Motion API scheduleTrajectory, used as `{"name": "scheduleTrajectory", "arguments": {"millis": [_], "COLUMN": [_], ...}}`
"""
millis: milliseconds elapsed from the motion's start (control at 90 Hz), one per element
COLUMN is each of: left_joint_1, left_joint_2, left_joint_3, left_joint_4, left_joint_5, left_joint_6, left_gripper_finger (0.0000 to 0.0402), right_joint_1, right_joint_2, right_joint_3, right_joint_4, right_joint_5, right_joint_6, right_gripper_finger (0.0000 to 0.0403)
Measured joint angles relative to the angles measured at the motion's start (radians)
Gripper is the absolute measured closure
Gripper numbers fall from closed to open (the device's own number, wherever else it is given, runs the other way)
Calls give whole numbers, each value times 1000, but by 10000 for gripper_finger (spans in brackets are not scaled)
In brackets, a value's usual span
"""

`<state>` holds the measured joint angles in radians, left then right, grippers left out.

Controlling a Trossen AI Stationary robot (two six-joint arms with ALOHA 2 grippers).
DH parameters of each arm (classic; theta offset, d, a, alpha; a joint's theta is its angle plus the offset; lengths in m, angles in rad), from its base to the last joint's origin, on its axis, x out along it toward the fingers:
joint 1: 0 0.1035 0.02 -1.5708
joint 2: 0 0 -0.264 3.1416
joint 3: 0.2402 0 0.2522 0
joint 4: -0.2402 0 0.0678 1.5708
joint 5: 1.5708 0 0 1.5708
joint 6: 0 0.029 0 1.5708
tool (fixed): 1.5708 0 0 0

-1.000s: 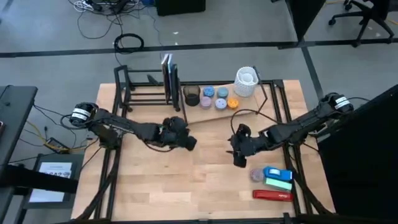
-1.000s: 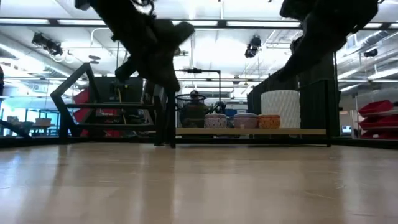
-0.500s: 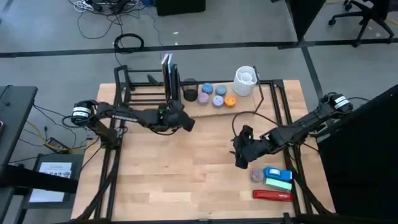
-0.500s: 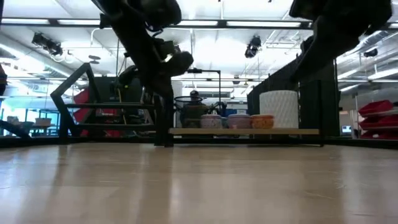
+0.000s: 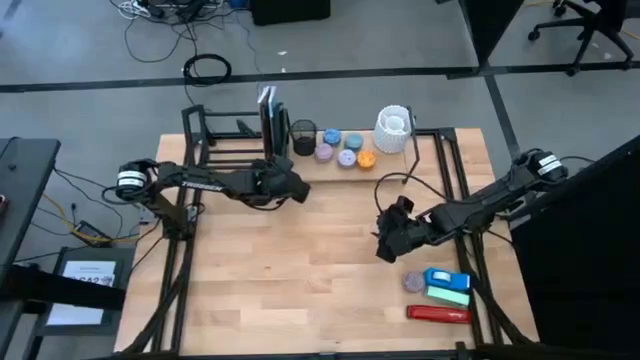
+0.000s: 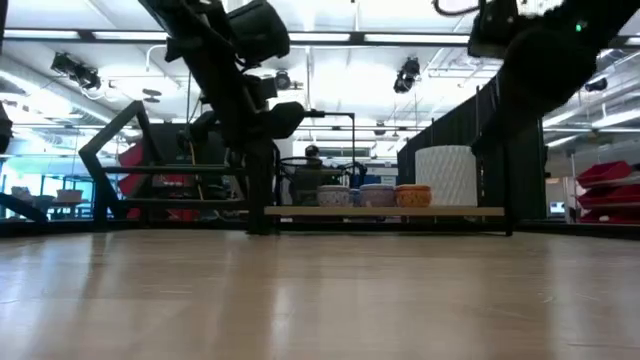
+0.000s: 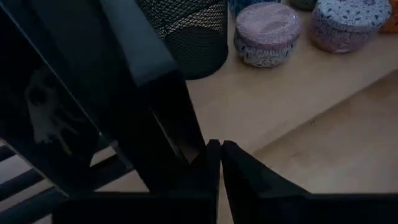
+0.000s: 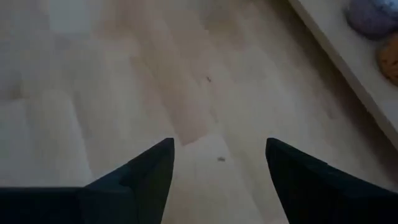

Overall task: Stock shelves
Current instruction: Adjust the shelf on the table, then remove the yellow scented candle from the shelf

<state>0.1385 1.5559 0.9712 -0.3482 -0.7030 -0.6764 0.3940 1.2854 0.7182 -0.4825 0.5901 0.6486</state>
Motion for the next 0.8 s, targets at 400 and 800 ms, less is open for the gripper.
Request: {"name": "scheduleTrajectory", "arguments": {"millis": [400,800], "left_joint_1": [-123,-260], "left_joint_2": [1,3], "left_joint_3": [211,300], "left_joint_4": [15,13], "left_joint_5": [-64,-58], "left_joint_6": [125,176], "left_gripper_finger": [401,401], "right_joint_1": [-173,-612], "right_joint_2": [-4,18], "right_joint_3": [-52,99], "right_joint_4": [161,294], "right_joint_5": [-10,-282], "right_joint_6": [-234,-502], "right_gripper_finger": [189,143]}}
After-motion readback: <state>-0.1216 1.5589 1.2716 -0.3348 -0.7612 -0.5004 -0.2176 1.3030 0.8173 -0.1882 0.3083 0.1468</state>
